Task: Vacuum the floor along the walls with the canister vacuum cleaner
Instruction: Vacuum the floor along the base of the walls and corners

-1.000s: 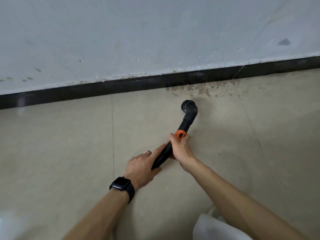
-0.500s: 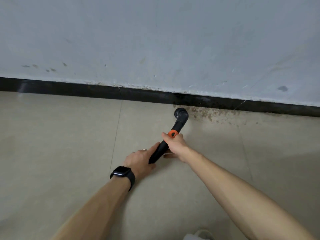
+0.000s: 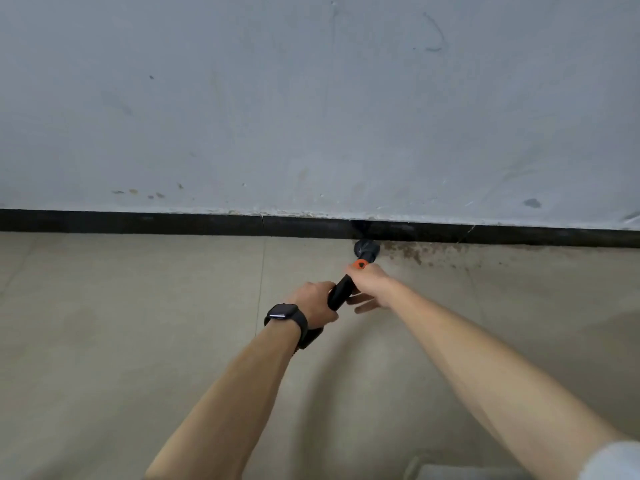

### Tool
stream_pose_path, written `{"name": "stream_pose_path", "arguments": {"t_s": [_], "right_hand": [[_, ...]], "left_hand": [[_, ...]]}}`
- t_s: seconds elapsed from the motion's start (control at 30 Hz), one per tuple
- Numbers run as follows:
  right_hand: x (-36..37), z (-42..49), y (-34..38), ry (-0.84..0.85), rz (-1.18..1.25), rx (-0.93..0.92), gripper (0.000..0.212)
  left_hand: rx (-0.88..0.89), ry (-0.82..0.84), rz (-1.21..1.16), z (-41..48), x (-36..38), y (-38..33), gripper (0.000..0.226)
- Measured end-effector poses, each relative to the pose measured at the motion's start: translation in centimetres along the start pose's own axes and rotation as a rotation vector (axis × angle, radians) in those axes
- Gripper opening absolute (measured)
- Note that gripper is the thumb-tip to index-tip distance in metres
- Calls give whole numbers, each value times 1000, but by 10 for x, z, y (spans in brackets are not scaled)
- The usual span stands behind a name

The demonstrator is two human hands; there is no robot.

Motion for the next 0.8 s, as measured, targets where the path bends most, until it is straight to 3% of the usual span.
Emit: {"name": "stream_pose_path", "arguments": {"t_s": [0.17, 0.3, 0.57, 0.8], "right_hand": [[33, 0, -17, -77, 525, 185, 44], [52, -2, -13, -167, 484, 169, 54], [55, 18, -8, -111, 410, 188, 53], [46, 36, 6, -28, 527, 239, 34]], "left_hand": [[42, 7, 84, -6, -14, -3, 35], [22, -13, 129, -11, -12, 6, 29], [37, -17, 242, -24, -2, 19, 31], [27, -33, 268, -17, -7, 26, 37]]}}
Point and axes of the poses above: each hand's wrist, its own z-axis towards the middle knuckle, its own x-axis out of the palm, y = z × x, the point moved 2 cm from there along z, towards the middle knuckle, and after that the axes turned 15 degrees about -y, right-handed, at the moved point
